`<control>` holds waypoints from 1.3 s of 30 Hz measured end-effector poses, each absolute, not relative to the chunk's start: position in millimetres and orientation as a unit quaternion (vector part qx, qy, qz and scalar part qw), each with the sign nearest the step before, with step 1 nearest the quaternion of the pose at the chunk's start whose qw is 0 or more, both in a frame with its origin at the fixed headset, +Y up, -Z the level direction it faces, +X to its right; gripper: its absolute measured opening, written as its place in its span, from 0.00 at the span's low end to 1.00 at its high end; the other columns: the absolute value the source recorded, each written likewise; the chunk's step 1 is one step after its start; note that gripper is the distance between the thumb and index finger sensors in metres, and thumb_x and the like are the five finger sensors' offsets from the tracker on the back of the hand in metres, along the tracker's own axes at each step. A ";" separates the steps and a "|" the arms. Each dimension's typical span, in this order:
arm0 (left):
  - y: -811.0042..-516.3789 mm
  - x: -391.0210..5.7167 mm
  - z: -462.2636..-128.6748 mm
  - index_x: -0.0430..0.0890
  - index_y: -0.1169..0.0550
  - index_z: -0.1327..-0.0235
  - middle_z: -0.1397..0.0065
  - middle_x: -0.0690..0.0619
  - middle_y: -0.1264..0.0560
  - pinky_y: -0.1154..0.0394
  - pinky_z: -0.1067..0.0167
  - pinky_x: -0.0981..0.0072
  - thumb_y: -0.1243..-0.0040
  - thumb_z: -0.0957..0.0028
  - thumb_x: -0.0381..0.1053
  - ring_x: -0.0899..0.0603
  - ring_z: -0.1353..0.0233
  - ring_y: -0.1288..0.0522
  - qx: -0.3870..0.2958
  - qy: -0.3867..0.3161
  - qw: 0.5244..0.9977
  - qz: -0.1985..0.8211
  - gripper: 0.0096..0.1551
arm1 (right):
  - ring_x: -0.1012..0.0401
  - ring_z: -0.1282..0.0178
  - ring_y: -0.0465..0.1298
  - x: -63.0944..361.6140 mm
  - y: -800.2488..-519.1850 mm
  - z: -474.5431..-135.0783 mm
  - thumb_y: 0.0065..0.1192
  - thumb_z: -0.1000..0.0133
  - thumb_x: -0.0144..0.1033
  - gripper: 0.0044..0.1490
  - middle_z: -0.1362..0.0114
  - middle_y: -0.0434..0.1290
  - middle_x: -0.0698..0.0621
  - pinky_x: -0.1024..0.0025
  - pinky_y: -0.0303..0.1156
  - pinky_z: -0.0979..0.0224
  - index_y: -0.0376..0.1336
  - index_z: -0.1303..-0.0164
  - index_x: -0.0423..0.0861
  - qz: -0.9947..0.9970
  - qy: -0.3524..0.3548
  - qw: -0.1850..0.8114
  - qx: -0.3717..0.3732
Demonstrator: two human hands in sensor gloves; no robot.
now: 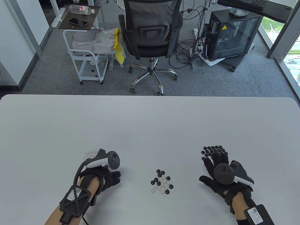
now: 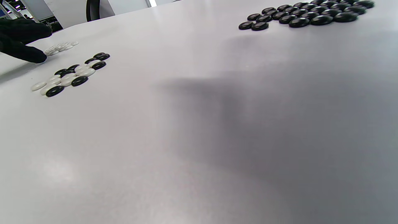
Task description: Go stone sorting task
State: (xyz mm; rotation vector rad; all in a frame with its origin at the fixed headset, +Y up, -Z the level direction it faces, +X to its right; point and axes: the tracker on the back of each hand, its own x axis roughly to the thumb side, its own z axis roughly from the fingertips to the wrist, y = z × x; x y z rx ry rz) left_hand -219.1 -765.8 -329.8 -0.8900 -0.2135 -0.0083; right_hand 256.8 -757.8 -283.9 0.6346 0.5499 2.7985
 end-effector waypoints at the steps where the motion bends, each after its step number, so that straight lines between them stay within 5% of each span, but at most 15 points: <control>1: -766.4 -221.3 -332.2 0.60 0.42 0.18 0.22 0.37 0.79 0.75 0.43 0.16 0.60 0.45 0.62 0.25 0.28 0.82 -0.428 -0.098 0.898 -0.003 0.38 | 0.22 0.28 0.21 256.4 -757.7 -283.9 0.37 0.33 0.56 0.56 0.21 0.22 0.17 0.12 0.24 0.41 0.33 0.11 0.28 0.952 0.187 0.110 0.216; 16: -759.6 -227.4 -356.5 0.61 0.51 0.17 0.25 0.36 0.83 0.76 0.43 0.16 0.62 0.47 0.64 0.25 0.30 0.84 -0.415 -0.083 0.903 0.077 0.42 | 0.22 0.28 0.21 253.8 -757.2 -283.7 0.37 0.32 0.56 0.56 0.21 0.22 0.17 0.12 0.24 0.41 0.32 0.11 0.28 0.951 0.186 0.114 0.220; 25: -714.2 -162.4 -327.5 0.55 0.36 0.16 0.19 0.35 0.75 0.73 0.43 0.16 0.60 0.45 0.64 0.24 0.27 0.80 -0.376 -0.209 0.901 0.050 0.40 | 0.22 0.28 0.21 257.0 -759.1 -284.9 0.37 0.33 0.56 0.56 0.21 0.22 0.17 0.12 0.23 0.41 0.32 0.11 0.28 0.951 0.191 0.112 0.214; 33: -735.7 -84.9 -285.3 0.56 0.32 0.19 0.18 0.36 0.71 0.72 0.43 0.16 0.56 0.44 0.63 0.24 0.25 0.76 -0.412 -0.310 0.853 -0.082 0.37 | 0.22 0.28 0.21 257.1 -759.6 -285.2 0.37 0.32 0.56 0.56 0.21 0.22 0.17 0.12 0.23 0.41 0.32 0.11 0.28 0.952 0.190 0.110 0.215; 39: -753.1 -60.8 -278.5 0.56 0.41 0.16 0.20 0.35 0.75 0.73 0.44 0.16 0.57 0.44 0.62 0.24 0.27 0.79 -0.420 -0.325 0.840 -0.114 0.39 | 0.22 0.28 0.21 257.9 -759.5 -285.0 0.37 0.33 0.56 0.56 0.21 0.22 0.17 0.12 0.24 0.41 0.33 0.11 0.28 0.952 0.187 0.110 0.216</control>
